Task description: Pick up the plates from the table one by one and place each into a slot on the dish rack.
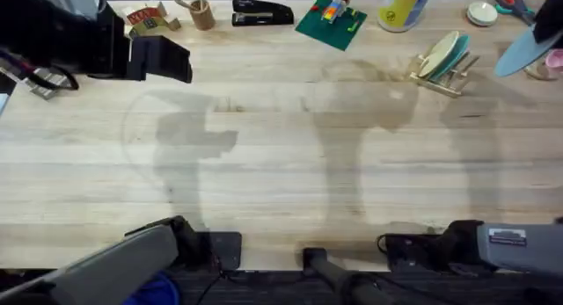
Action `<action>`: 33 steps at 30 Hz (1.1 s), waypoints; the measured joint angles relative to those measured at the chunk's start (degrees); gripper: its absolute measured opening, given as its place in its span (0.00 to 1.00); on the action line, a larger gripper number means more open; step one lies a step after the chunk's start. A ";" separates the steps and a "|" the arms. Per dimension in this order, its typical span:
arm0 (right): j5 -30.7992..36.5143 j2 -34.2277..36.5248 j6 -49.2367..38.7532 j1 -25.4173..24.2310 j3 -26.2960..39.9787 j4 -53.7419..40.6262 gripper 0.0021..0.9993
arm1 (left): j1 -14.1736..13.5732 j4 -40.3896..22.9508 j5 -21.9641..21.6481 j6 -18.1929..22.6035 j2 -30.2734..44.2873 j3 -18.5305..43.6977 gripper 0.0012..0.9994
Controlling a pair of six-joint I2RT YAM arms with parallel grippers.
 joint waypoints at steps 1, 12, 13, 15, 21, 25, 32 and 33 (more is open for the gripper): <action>0.00 0.02 -0.03 -0.05 0.00 0.00 0.03 | 0.00 -0.02 0.00 0.00 0.00 0.00 0.99; 0.00 0.06 -1.91 -0.10 0.00 1.92 0.03 | 0.00 -0.13 0.00 0.00 0.00 0.00 0.99; 0.01 0.05 -1.98 -0.10 0.00 2.34 0.03 | 0.00 -0.13 0.00 0.00 0.00 0.00 0.99; 0.00 0.07 -2.16 -0.12 0.00 3.27 0.03 | 0.00 -0.13 0.00 0.00 0.00 0.00 0.99; 0.00 0.05 -2.35 -0.42 0.00 5.42 0.03 | 0.00 -0.11 0.00 0.00 0.00 0.00 1.00; 0.02 0.05 -2.35 -0.42 0.00 6.10 0.03 | 0.00 -0.13 0.00 0.00 0.00 0.00 0.99; 0.00 0.05 -2.59 -0.52 0.00 7.10 0.03 | 0.00 -0.13 0.00 0.00 0.00 0.00 1.00; 0.00 0.07 -2.73 -0.64 0.00 7.28 0.03 | 0.00 -0.13 0.00 0.00 0.00 0.00 1.00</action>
